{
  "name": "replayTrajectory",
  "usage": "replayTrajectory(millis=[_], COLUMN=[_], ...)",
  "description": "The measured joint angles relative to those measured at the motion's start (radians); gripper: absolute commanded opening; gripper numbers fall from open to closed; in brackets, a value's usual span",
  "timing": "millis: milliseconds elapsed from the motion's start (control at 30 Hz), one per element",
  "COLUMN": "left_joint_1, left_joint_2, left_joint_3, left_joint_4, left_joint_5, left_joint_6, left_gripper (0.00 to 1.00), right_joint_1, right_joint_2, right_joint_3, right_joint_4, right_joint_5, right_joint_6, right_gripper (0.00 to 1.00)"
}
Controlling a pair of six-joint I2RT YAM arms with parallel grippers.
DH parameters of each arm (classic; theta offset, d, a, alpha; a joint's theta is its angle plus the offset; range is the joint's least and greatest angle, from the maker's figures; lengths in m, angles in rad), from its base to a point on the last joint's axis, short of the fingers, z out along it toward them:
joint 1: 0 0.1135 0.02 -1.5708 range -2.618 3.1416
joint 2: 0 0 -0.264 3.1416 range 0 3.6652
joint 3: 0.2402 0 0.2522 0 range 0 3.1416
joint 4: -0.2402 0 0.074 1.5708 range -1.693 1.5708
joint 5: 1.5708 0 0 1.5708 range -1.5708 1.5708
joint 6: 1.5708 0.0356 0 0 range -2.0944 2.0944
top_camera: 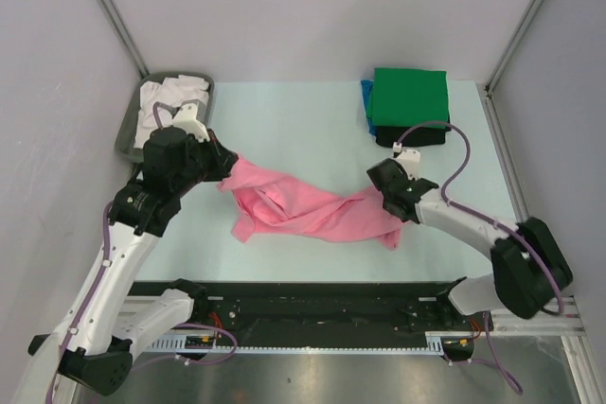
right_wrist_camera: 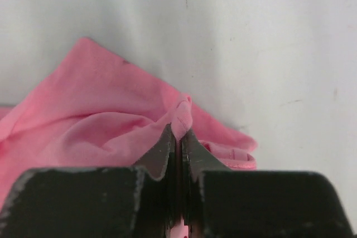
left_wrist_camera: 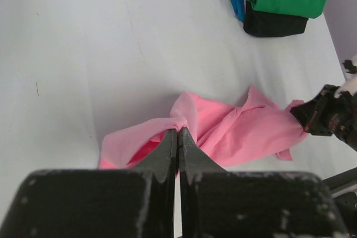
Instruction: Fold and stack the t-shirts
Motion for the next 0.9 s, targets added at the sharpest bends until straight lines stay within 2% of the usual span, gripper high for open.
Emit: replayTrajectory(millis=[167, 200, 233, 267, 333, 367, 400, 533, 567, 600, 667, 733, 900], left_joint_1=[0.003, 0.003, 0.003, 0.003, 0.003, 0.003, 0.004, 0.004, 0.004, 0.004, 0.005, 0.005, 0.005], left_joint_2=[-0.002, -0.004, -0.005, -0.006, -0.012, -0.015, -0.020, -0.042, -0.047, -0.052, -0.057, -0.059, -0.058], left_joint_3=[0.000, 0.000, 0.000, 0.000, -0.003, -0.006, -0.009, -0.016, -0.016, -0.016, -0.016, -0.016, -0.016], left_joint_4=[0.004, 0.005, 0.005, 0.005, 0.010, 0.011, 0.010, 0.010, 0.010, 0.010, 0.010, 0.010, 0.010], left_joint_5=[0.011, 0.014, 0.019, 0.024, 0.028, 0.030, 0.032, 0.035, 0.035, 0.035, 0.037, 0.043, 0.050], left_joint_6=[0.000, 0.000, -0.001, -0.001, -0.002, -0.002, -0.002, -0.002, -0.002, -0.002, -0.002, -0.002, -0.001], left_gripper=[0.00, 0.00, 0.00, 0.00, 0.00, 0.00, 0.00, 0.00, 0.00, 0.00, 0.00, 0.00, 0.00], right_joint_1=[0.154, 0.202, 0.244, 0.305, 0.410, 0.484, 0.568, 0.902, 0.947, 0.984, 1.006, 0.965, 0.697], right_joint_2=[-0.232, -0.285, -0.322, -0.364, -0.410, -0.422, -0.428, -0.399, -0.393, -0.385, -0.370, -0.357, -0.331], right_joint_3=[0.000, 0.001, 0.001, 0.001, -0.004, -0.011, -0.024, -0.053, -0.051, -0.047, -0.026, 0.002, 0.034], right_joint_4=[-0.127, -0.167, -0.198, -0.242, -0.313, -0.350, -0.395, -0.572, -0.602, -0.645, -0.716, -0.742, -0.606], right_joint_5=[0.098, 0.105, 0.109, 0.109, 0.093, 0.089, 0.084, 0.065, 0.068, 0.084, 0.135, 0.180, 0.226], right_joint_6=[0.041, 0.071, 0.095, 0.130, 0.210, 0.256, 0.311, 0.584, 0.633, 0.690, 0.763, 0.776, 0.573], right_gripper=[0.00, 0.04, 0.10, 0.20, 0.29, 0.52, 0.63, 0.87, 0.98, 1.00, 1.00, 1.00, 1.00])
